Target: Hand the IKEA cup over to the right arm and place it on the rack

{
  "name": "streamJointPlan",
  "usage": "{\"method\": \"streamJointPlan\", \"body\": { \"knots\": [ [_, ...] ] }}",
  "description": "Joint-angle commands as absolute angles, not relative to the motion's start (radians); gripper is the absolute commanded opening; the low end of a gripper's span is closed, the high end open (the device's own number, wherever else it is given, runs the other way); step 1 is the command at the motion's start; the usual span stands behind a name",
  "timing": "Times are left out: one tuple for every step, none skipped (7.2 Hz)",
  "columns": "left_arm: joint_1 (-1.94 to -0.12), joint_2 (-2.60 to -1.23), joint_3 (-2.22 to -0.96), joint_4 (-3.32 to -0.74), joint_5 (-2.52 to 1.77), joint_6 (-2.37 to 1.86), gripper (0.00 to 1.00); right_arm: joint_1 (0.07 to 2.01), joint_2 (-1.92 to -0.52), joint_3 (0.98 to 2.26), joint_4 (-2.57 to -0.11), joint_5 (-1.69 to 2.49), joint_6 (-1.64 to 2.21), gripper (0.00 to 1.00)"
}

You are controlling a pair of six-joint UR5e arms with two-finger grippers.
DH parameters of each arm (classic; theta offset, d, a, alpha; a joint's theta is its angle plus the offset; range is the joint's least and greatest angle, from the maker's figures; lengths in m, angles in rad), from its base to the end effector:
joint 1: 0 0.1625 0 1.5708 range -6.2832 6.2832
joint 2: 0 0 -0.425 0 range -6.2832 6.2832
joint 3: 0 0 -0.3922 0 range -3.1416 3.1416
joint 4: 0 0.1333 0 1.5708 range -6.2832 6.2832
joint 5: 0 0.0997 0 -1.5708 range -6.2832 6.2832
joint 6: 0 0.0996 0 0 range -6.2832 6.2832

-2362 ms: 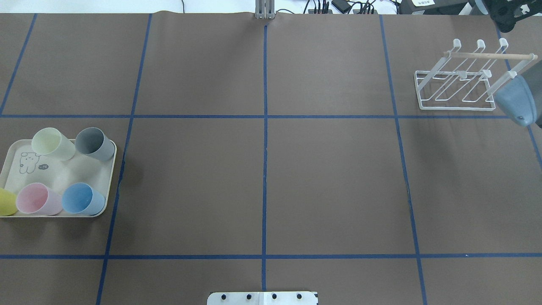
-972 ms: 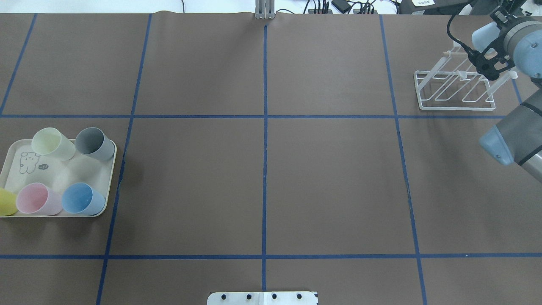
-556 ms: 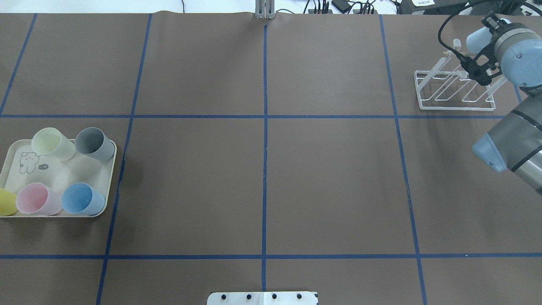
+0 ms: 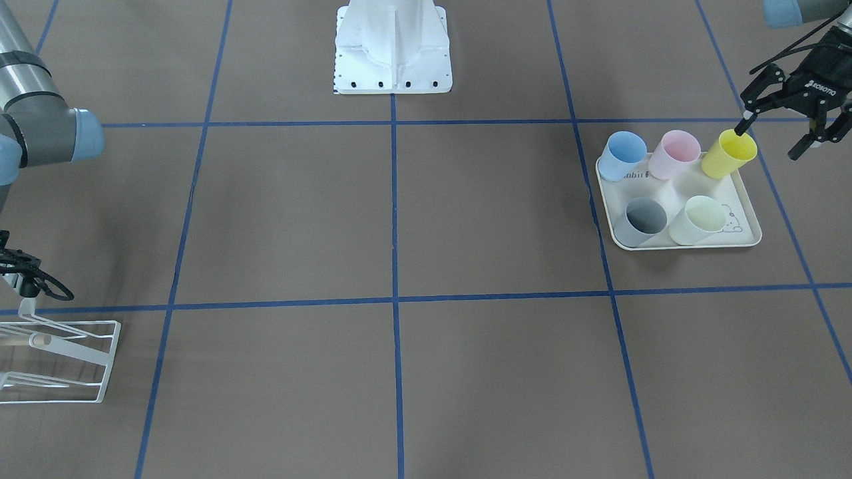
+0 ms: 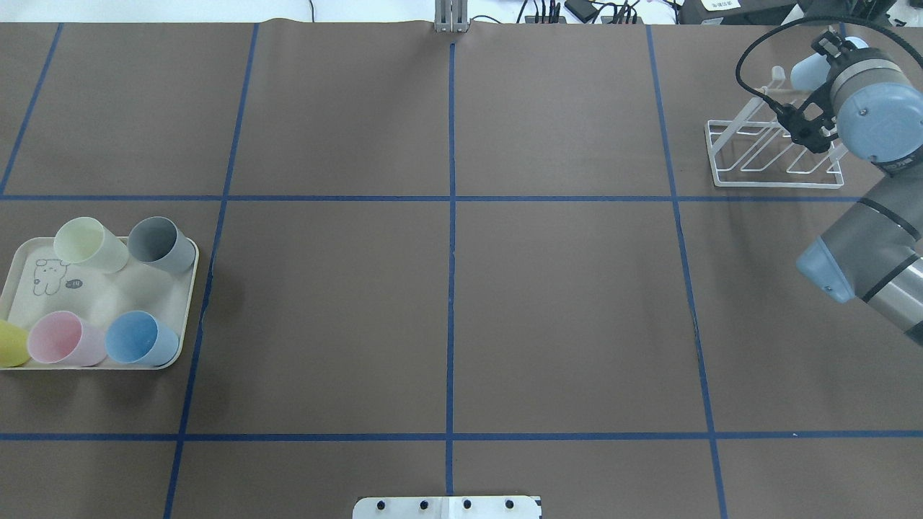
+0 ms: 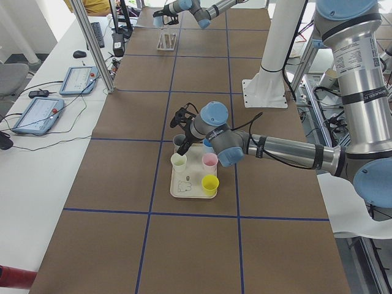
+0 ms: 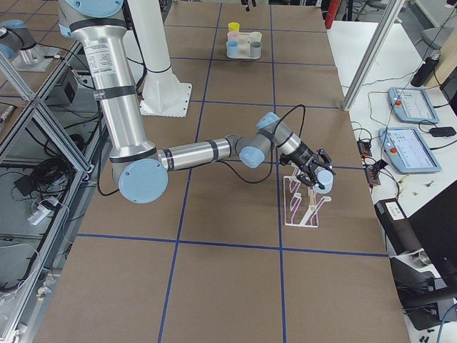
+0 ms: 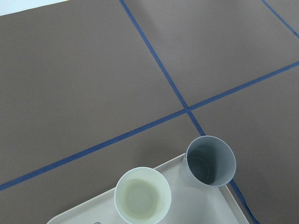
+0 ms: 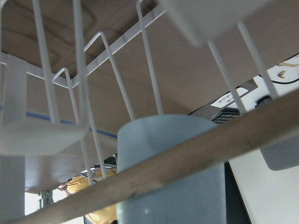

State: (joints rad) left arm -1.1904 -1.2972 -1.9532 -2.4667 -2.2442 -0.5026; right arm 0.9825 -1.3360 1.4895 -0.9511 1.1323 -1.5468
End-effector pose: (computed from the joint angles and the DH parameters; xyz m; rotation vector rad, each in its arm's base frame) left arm 0.0803 -0.3925 0.4867 0.6080 0.9655 0.2293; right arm -0.1984 -0.6139 0.5108 0.5632 0.8398 -1.8134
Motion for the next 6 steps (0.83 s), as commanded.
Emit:
{"method": "streamJointPlan", "body": {
  "knots": [
    [-1.19,-1.296,-1.954,-2.467,-2.244,-0.503,1.0,0.979,-1.336,1.489,-0.951,1.109,-1.548,0.96],
    [-1.19,-1.298,-1.956,-2.467,-2.244,-0.503,1.0,0.976,-1.336,1.489,-0.951,1.106,-1.548,0.98],
    [-1.19,-1.298,-1.956,-2.467,-2.244,-0.503,1.0,0.976,-1.335,1.489,-0.951,1.108,-1.548,0.98],
    [-1.189,-1.298,-1.956,-2.467,-2.244,-0.502,1.0,0.976,-1.332,1.505,-0.951,1.111,-1.539,0.99],
    [-1.19,-1.298,-1.954,-2.467,-2.244,-0.5,1.0,0.976,-1.33,1.547,-0.956,1.121,-1.533,0.99],
    [-1.19,-1.296,-1.954,-2.467,-2.243,-0.499,1.0,0.977,-1.328,1.592,-0.96,1.171,-1.479,0.99]
  ]
}}
